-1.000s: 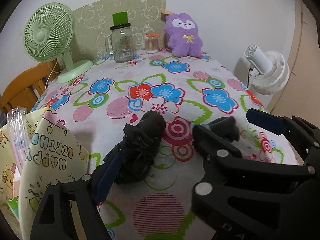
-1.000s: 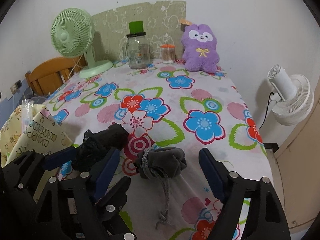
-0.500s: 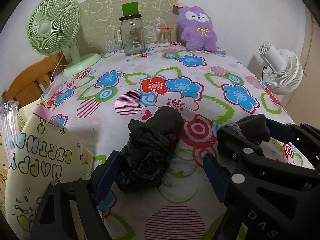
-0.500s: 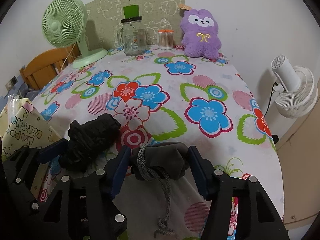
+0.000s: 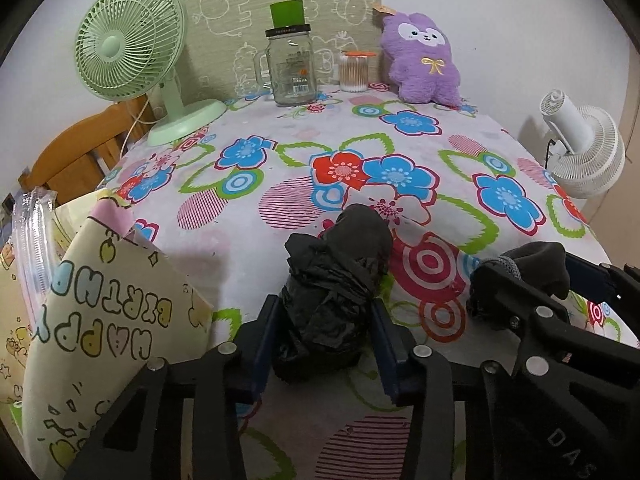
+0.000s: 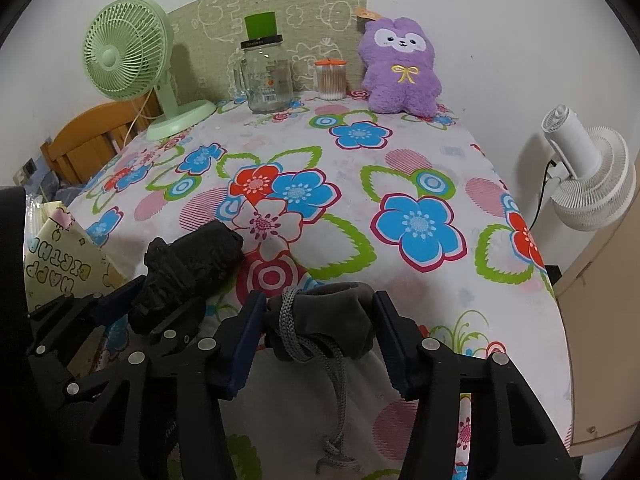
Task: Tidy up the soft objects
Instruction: 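Grasp the black wrapped item with the left tool while the right tool grasps the grey pouch, then lift and carry the black item and grey pouch over the fabric box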
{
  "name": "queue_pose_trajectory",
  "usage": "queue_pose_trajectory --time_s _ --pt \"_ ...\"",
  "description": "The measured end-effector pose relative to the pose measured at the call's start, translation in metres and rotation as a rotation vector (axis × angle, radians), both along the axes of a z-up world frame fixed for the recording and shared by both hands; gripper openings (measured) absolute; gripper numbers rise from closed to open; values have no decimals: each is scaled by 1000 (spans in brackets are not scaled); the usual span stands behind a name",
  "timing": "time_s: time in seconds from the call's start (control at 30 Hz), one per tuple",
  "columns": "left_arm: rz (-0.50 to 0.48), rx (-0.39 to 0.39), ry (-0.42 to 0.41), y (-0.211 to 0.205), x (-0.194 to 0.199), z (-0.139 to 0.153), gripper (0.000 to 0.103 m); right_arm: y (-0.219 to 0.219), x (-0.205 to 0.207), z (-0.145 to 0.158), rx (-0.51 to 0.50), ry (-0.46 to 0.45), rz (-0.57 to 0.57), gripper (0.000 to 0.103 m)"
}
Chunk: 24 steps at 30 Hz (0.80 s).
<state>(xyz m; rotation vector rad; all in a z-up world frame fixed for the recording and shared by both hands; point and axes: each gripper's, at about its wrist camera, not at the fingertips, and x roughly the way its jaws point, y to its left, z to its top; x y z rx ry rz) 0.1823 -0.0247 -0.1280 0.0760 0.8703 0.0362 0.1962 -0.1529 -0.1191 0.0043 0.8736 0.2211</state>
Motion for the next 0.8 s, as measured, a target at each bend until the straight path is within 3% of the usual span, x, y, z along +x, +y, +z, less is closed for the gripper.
queue_pose_trajectory --time_s 0.47,0.8 --pt "-31 -74 14 -1 -19 7 38 -2 -15 7 44 5 -5 52" --pt "-61 -86 10 -3 -35 15 37 -4 -32 15 54 -10 -18 52"
